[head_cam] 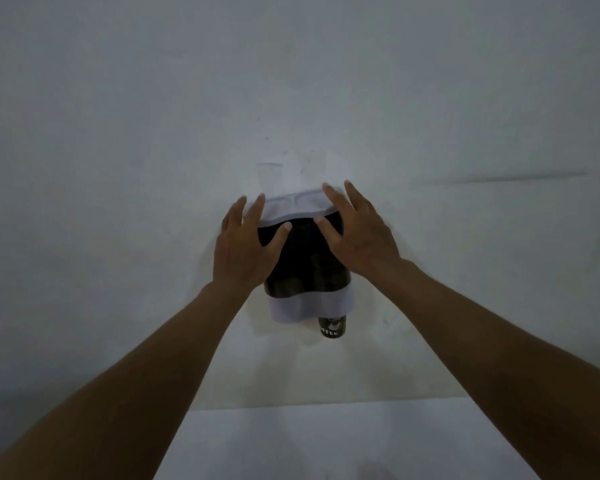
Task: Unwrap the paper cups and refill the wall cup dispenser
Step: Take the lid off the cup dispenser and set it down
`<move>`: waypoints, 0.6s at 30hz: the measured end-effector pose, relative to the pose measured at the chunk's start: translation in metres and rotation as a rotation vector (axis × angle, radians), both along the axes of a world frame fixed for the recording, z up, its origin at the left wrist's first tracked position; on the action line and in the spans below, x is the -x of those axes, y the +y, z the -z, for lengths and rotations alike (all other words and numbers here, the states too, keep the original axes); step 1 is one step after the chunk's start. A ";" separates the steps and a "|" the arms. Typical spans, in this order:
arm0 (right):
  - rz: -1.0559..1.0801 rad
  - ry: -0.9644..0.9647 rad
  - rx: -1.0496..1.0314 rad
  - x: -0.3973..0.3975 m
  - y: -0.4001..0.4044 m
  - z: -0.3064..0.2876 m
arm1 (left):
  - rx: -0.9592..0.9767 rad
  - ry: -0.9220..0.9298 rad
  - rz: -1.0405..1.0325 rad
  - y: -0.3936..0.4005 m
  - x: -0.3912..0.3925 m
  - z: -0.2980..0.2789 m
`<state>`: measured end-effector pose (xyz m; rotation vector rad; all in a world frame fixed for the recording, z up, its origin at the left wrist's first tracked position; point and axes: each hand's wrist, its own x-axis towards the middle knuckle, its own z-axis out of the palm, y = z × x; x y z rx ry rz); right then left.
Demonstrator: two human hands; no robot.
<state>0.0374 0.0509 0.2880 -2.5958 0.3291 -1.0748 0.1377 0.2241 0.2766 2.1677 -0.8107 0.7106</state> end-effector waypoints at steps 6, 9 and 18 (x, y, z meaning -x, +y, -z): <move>-0.065 -0.090 -0.072 -0.017 -0.001 0.005 | 0.070 -0.001 0.114 -0.003 -0.025 0.002; -0.070 -0.114 -0.070 -0.017 -0.001 0.008 | 0.117 -0.016 0.147 -0.003 -0.029 0.002; -0.126 -0.385 -0.038 0.010 0.027 0.007 | 0.175 -0.255 0.183 0.027 -0.006 -0.009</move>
